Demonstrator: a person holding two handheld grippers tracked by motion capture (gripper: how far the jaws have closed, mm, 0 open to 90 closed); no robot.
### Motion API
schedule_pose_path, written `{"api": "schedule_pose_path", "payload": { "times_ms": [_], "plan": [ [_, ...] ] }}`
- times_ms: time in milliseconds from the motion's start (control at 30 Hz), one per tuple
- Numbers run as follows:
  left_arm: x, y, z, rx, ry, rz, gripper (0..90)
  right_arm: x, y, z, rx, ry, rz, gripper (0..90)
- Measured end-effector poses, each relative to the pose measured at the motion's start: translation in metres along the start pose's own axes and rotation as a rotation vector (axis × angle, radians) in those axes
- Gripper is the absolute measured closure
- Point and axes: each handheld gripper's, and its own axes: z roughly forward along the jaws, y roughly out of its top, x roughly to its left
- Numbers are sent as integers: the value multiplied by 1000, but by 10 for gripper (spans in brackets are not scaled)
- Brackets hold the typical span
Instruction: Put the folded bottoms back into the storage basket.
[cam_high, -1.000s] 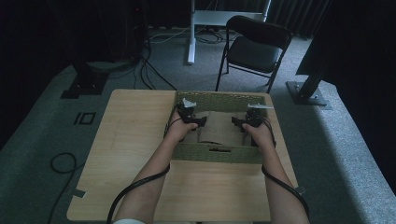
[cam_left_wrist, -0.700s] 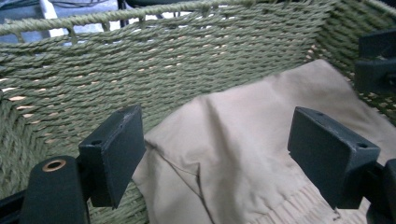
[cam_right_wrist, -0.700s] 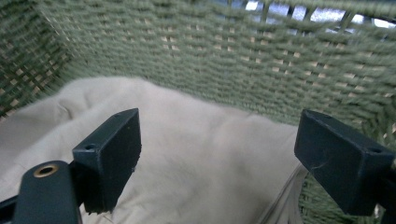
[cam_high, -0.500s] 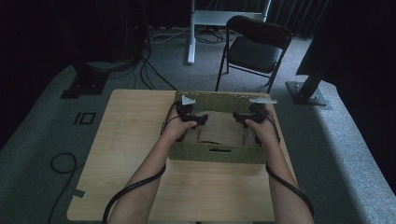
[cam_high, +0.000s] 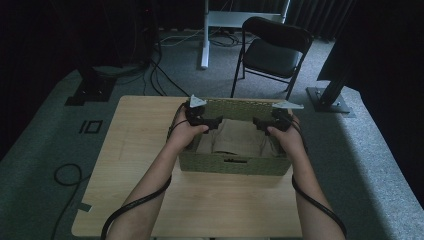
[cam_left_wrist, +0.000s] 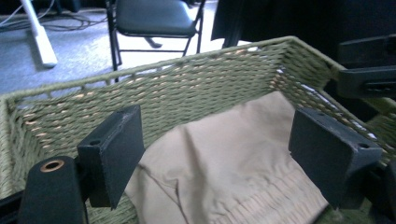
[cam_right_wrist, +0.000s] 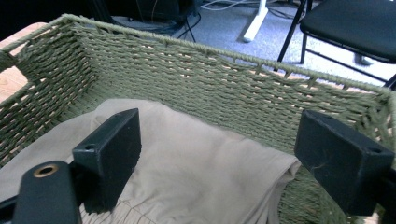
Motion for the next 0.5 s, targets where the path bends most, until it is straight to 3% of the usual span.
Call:
{"api": "schedule_pose_path", "payload": {
  "times_ms": [167, 267, 367, 500],
  "plan": [
    [-9, -5, -7, 18, -30, 17, 177, 0, -1, -10, -4, 0, 3, 143],
    [-11, -8, -11, 17, -35, 7, 177, -2, -2, -16, -14, -13, 29, 143],
    [-12, -13, -16, 7, -42, -6, 177, -2, -5, -23, -12, -13, 6, 143],
    [-14, -18, -20, 9, -46, 9, 177, -1, -8, -31, -16, -2, -3, 143]
  ]
}}
